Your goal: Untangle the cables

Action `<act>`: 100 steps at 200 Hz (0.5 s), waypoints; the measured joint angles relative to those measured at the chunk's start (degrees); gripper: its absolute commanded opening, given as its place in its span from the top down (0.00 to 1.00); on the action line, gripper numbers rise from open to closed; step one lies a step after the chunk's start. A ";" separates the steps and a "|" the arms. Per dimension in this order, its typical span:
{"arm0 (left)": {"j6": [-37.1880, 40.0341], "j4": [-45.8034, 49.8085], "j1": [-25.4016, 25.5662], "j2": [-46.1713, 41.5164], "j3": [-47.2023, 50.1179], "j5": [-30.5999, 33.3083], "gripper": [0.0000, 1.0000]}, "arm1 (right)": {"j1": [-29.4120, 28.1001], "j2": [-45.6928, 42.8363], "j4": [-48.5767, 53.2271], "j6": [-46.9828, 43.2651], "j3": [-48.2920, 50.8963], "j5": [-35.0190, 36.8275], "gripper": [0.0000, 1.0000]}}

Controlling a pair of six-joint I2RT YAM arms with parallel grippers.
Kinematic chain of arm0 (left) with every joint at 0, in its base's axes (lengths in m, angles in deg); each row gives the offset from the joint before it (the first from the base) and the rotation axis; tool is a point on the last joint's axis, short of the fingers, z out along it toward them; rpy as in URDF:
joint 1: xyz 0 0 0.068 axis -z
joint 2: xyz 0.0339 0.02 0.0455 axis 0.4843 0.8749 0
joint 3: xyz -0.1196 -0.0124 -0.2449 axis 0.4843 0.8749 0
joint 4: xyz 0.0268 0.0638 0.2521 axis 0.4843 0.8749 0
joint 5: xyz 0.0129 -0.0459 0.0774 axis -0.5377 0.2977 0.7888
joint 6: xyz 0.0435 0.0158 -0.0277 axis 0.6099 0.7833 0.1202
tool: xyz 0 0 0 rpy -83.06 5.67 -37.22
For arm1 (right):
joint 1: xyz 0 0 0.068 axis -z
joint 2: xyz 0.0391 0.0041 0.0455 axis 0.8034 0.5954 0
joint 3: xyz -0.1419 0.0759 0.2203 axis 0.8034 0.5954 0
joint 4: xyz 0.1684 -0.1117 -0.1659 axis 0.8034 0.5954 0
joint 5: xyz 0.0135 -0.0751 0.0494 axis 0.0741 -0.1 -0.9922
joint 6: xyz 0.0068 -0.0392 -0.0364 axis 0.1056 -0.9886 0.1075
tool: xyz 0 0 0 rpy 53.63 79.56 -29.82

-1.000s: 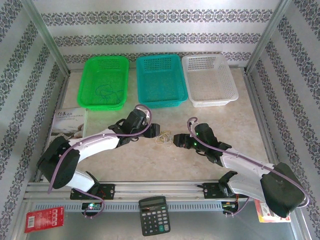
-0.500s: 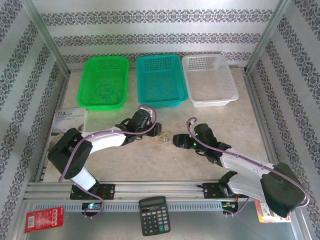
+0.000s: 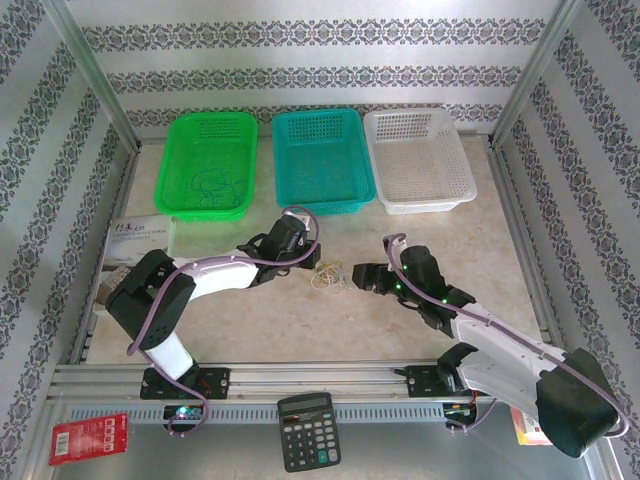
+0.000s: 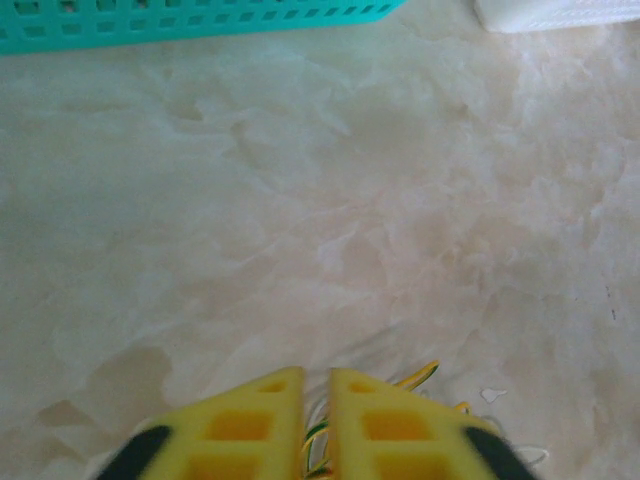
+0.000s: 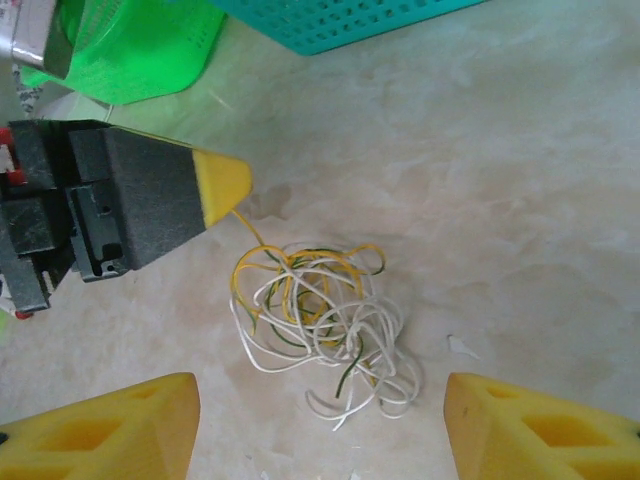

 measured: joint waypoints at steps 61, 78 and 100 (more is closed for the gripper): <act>1.20 0.76 0.00 -2.78 -0.66 -0.09 1.00 | -1.01 6.86 0.09 -1.77 -3.28 -2.32 0.30; 1.22 1.29 0.00 -5.09 -0.66 -0.15 1.00 | -2.49 9.84 -0.11 -2.67 -4.92 -2.36 0.30; 1.22 1.75 0.00 -8.02 -0.66 -0.37 1.00 | -3.82 13.38 -0.83 -3.34 -6.91 -2.54 0.30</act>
